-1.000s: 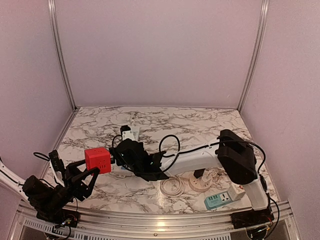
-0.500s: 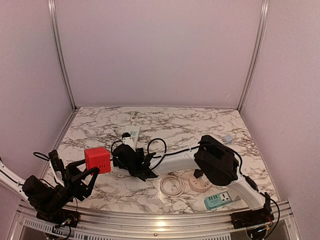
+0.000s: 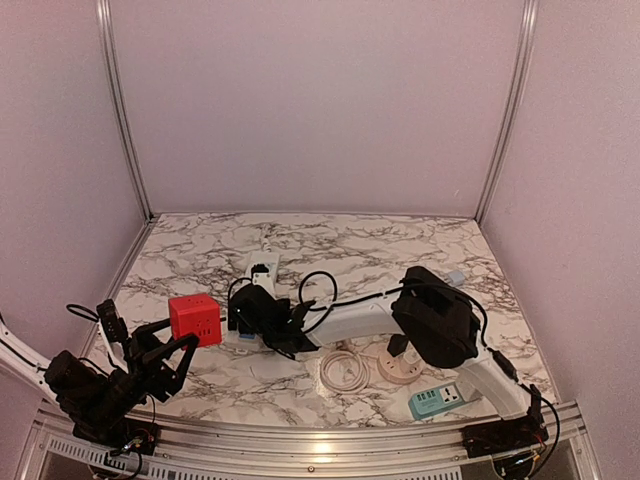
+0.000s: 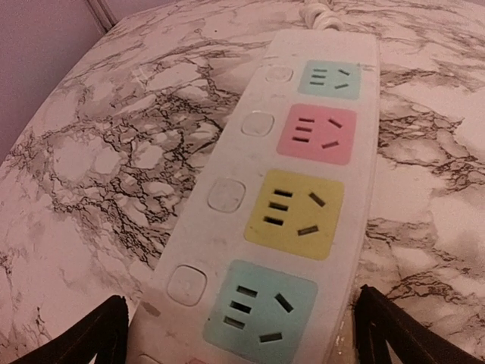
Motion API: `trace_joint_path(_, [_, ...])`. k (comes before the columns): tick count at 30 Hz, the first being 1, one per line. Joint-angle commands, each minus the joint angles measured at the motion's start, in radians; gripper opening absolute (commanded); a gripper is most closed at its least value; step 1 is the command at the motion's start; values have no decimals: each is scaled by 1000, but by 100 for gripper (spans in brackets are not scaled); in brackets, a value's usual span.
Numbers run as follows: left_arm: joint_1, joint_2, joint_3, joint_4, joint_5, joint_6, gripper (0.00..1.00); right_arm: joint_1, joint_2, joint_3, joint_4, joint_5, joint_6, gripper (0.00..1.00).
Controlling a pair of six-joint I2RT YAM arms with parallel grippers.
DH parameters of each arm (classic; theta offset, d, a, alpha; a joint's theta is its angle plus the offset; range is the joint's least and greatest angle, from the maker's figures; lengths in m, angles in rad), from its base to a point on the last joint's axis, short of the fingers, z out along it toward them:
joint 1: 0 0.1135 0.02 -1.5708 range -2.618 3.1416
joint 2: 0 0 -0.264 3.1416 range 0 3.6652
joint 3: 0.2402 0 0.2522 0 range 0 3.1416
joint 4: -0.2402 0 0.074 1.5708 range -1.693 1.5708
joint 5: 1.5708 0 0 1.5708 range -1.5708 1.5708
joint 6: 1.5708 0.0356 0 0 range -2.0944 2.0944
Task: Insert the plug
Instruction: Move the socket to the center of the board.
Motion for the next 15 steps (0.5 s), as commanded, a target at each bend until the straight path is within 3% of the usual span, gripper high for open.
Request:
trace_joint_path(1, [2, -12, -125, 67, -4, 2, 0, 4, 37, 87, -193, 84, 10, 99])
trace_joint_path(6, [3, -30, -129, 55, 0, -4, 0, -18, 19, 32, -269, 91, 49, 98])
trace_joint_path(15, [3, -32, -128, 56, 5, -8, 0, -32, -172, -232, -265, 139, 60, 99])
